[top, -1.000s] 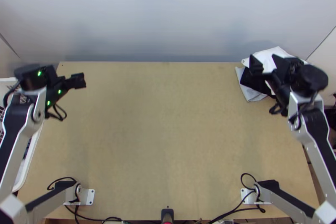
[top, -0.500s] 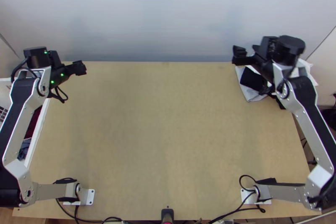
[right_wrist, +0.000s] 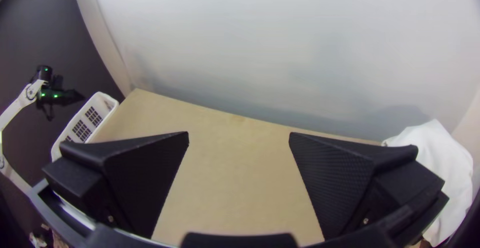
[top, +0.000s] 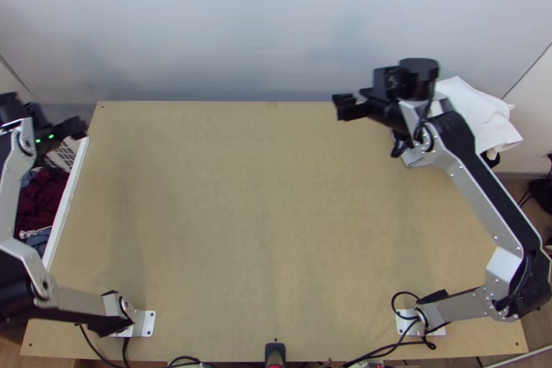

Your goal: Fold the t-shirt

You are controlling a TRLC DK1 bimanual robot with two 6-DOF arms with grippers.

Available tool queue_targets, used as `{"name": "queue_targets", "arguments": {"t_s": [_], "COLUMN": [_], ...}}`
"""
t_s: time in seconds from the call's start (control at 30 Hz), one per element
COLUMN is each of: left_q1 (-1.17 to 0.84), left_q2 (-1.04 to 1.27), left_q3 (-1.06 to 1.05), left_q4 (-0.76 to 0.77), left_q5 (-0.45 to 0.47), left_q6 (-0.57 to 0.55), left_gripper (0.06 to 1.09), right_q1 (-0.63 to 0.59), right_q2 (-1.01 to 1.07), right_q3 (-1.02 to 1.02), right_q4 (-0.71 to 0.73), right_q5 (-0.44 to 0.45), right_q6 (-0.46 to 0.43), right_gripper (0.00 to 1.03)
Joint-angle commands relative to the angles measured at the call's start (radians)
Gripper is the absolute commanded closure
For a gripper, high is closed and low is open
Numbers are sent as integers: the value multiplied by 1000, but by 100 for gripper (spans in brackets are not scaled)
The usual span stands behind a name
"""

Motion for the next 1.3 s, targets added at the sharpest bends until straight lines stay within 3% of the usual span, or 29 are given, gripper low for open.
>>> {"name": "queue_targets", "arguments": {"t_s": [0.0, 0.23, 0.4, 0.63, 1.27], "left_q1": [200, 289, 347, 402, 451], "left_q2": [157, 289, 467, 698, 1066], "left_q3": [6, 23, 169, 354, 638], "left_q4": [59, 220, 211, 193, 187], "left_q5": [-2, -4, -19, -160, -188], "left_q6": [111, 280, 270, 304, 315], "left_gripper": [11, 11, 11, 11, 11], "right_q1": [93, 82, 83, 83, 93], "right_q2": [26, 10, -17, -34, -23], "right_q3": [-6, -84, -150, -187, -214], "right_q4": [-17, -17, -17, -17, -32], "right_q5": [-8, -3, 8, 18, 57], "right_q6": [-7, -16, -16, -18, -41], "right_gripper": [10, 10, 10, 10, 10]}}
